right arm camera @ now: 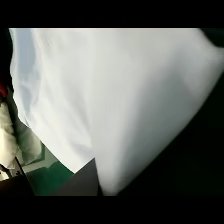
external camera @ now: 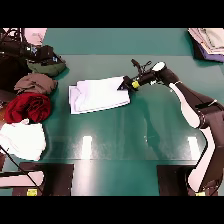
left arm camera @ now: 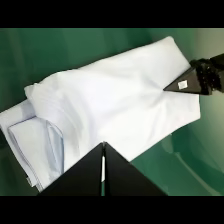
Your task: Fold the shirts.
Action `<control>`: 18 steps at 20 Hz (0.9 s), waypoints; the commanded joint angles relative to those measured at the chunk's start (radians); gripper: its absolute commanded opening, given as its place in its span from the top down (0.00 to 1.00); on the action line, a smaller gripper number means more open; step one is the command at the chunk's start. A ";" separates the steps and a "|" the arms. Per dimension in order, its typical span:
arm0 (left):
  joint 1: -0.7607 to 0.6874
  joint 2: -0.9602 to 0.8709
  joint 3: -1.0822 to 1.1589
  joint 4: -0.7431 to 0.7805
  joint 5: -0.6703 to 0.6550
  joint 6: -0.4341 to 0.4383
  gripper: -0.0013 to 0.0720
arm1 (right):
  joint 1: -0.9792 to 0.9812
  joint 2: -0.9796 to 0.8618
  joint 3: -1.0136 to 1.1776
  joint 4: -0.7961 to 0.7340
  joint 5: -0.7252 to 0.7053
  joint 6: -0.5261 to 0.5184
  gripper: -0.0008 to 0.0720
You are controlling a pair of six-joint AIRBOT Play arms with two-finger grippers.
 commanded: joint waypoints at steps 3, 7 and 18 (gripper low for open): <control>-0.103 0.001 0.000 0.000 -0.022 0.035 0.95 | -0.101 0.099 -0.011 -0.006 -0.010 -0.005 0.96; -0.205 0.001 0.000 0.000 0.002 0.052 0.95 | -0.283 0.341 -0.224 -0.202 -0.085 0.024 0.96; -0.263 0.001 0.000 -0.004 0.094 0.014 0.95 | -1.107 0.940 -0.840 -0.392 -0.367 0.132 0.96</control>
